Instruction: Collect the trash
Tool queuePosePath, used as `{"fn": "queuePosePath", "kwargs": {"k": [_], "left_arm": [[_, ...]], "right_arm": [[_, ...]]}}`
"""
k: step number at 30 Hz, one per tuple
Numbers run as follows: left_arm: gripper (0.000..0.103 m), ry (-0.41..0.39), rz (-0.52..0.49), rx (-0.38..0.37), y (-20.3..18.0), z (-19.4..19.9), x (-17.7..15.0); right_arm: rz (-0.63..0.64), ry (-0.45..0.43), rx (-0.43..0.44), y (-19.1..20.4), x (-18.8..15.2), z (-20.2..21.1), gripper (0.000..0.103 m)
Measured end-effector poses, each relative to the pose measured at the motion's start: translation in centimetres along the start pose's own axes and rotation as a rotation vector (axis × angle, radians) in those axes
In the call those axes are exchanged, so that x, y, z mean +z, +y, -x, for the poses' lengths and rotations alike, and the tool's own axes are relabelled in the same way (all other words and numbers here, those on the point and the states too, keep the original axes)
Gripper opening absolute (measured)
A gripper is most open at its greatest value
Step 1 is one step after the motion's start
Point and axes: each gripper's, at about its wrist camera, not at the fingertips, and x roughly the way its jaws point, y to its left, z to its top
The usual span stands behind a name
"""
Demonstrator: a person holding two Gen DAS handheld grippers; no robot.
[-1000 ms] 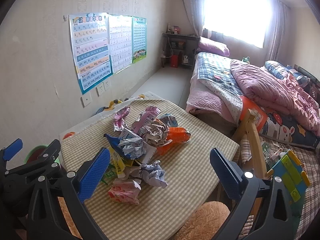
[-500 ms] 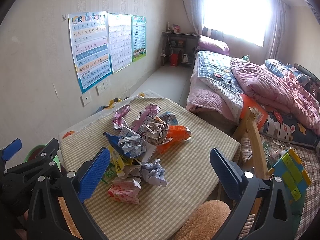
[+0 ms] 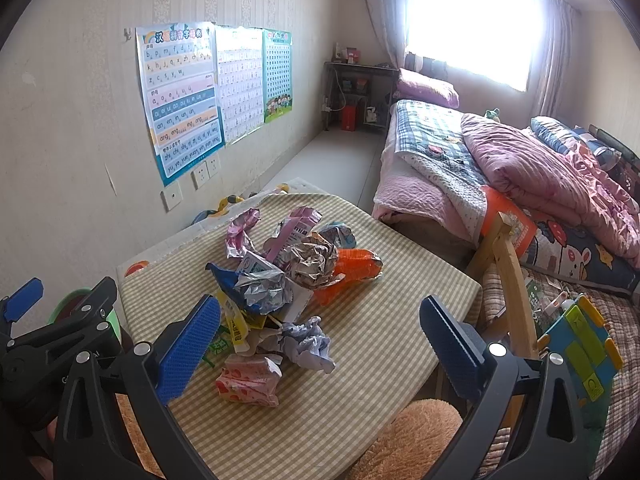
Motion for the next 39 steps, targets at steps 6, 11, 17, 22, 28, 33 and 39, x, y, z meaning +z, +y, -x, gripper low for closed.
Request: {"fn": "queuePosePath", "kwargs": {"k": [6,11,17,22,28,33,39], "left_arm": [[0.098,0.003,0.002,0.002,0.1,-0.1,-0.1],[0.098,0.003,0.002,0.002,0.1,-0.2,-0.1],[0.098,0.009,0.015,0.002,0.6,-0.5,-0.3],[0.098,0.004,0.038,0.014,1.6,-1.4,-0.6],[0.098,0.034,0.028,0.025,2.6,-3.8,-1.8],[0.098,0.132,0.005,0.039,2.9,-6.2,-2.9],[0.098,0.182,0.011,-0.026,3.1,-7.4,-3.7]], "right_arm": [[-0.001,0.001,-0.001,0.0,0.0,0.0,0.096],[0.0,0.002,-0.001,0.0,0.0,0.0,0.096],[0.001,-0.004,-0.006,-0.3,0.0,-0.2,0.096],[-0.022,0.04,0.033,-2.1,-0.5,-2.5,0.096],[-0.074,0.274,0.142,-2.9,-4.5,-9.5,0.096],[-0.046,0.412,0.246,0.0,-7.2,-14.1,0.094],[-0.046,0.466,0.325,2.6,-7.6,-16.4,0.088]]}}
